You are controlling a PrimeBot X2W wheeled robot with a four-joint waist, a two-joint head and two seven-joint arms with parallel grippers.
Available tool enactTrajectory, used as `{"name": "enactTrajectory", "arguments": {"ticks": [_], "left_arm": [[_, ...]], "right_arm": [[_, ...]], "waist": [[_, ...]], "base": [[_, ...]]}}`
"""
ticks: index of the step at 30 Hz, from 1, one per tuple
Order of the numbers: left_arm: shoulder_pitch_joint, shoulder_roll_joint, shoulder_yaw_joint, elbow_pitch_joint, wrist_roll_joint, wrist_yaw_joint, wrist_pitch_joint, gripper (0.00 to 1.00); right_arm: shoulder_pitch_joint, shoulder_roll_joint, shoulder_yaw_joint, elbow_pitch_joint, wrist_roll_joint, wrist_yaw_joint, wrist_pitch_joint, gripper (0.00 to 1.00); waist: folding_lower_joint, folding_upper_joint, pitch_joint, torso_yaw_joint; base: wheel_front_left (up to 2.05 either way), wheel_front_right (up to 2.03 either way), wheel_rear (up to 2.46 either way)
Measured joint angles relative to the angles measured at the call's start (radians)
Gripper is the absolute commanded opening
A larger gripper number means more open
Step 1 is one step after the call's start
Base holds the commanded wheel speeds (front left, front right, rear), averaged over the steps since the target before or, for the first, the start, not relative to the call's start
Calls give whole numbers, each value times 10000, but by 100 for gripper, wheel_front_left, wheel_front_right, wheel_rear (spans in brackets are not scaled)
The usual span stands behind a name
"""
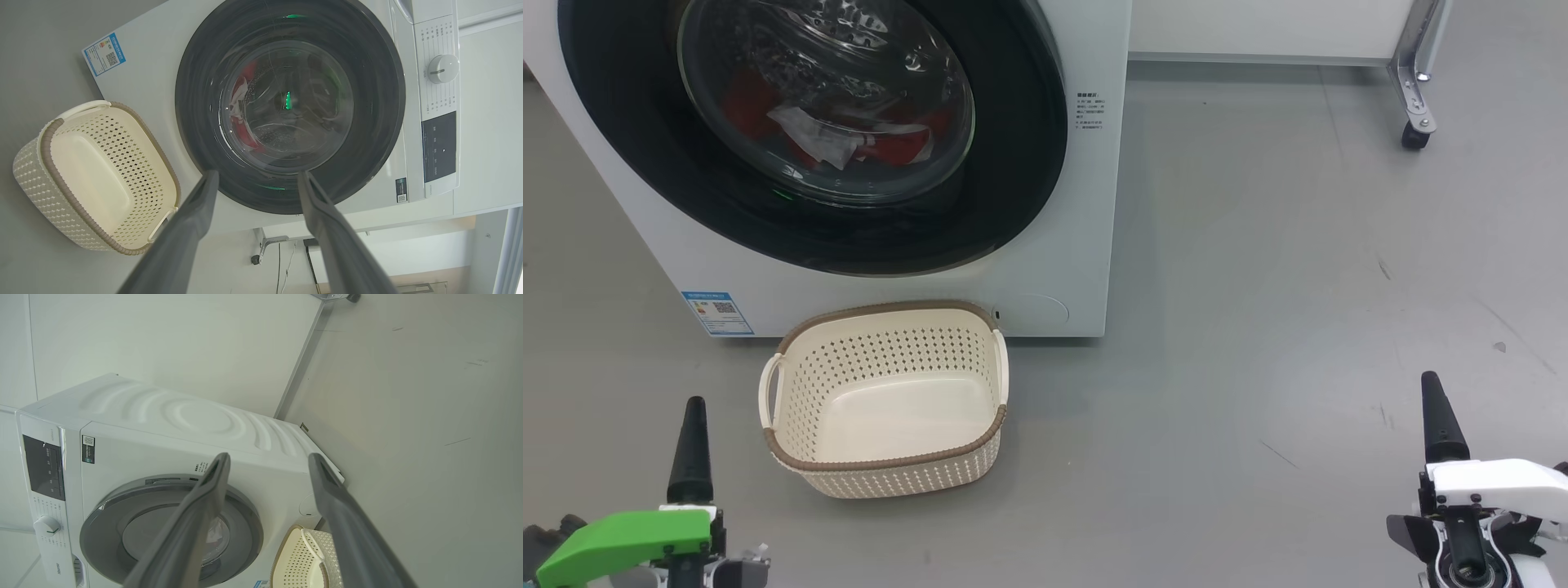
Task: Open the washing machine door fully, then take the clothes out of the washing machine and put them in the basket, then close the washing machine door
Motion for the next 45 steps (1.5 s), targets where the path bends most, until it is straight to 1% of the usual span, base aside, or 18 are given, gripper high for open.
{"name": "enactTrajectory", "arguments": {"ticks": [3, 8, 13, 20, 24, 30, 34, 39, 45], "left_arm": [[-20, 0, 71, -150, 240, 0, -92, 100], [-37, 2, 46, -499, 1126, -2, -284, 100], [-37, 2, -119, -790, 2034, -2, -460, 100], [-36, 6, -219, -1104, 3674, -2, -694, 100], [-35, 15, -458, -1298, 4521, -2, -800, 100], [-17, 31, -761, -1392, 6107, -2, -1016, 100], [6, 42, -997, -1434, 6905, -4, -1147, 100], [21, 58, -1264, -1442, 8136, 0, -1321, 100], [30, 84, -1492, -1350, 9252, 267, -1526, 100]], "right_arm": [[-70, -19, 31, -190, -464, 2, -107, 100], [-93, -46, 71, -489, -1361, 2, -249, 100], [-175, -96, 324, -750, -2420, 8, -424, 100], [-178, -153, 665, -936, -3695, 10, -696, 100], [-176, -226, 924, -1018, -4562, 10, -819, 100], [-170, -284, 1271, -1081, -5701, -6, -1016, 100], [-167, -286, 1438, -1114, -6380, -19, -1174, 100], [-166, -309, 1595, -1147, -7300, -247, -1340, 100], [-163, -326, 1808, -1133, -8270, -437, -1538, 100]], "waist": [[0, 0, -16, 6], [0, 0, -45, 11], [0, 0, -73, 14], [0, 0, -98, 11], [0, 0, -97, 10], [0, 0, -68, 12], [0, 0, -41, 18], [0, 0, 4, 28], [0, 0, 70, 50]], "base": [[0, 0, 0], [0, 0, 0], [0, 0, 0], [0, 0, 0], [0, 0, 0], [0, 0, 0], [0, 0, 0], [0, 0, 0], [0, 0, 0]]}}
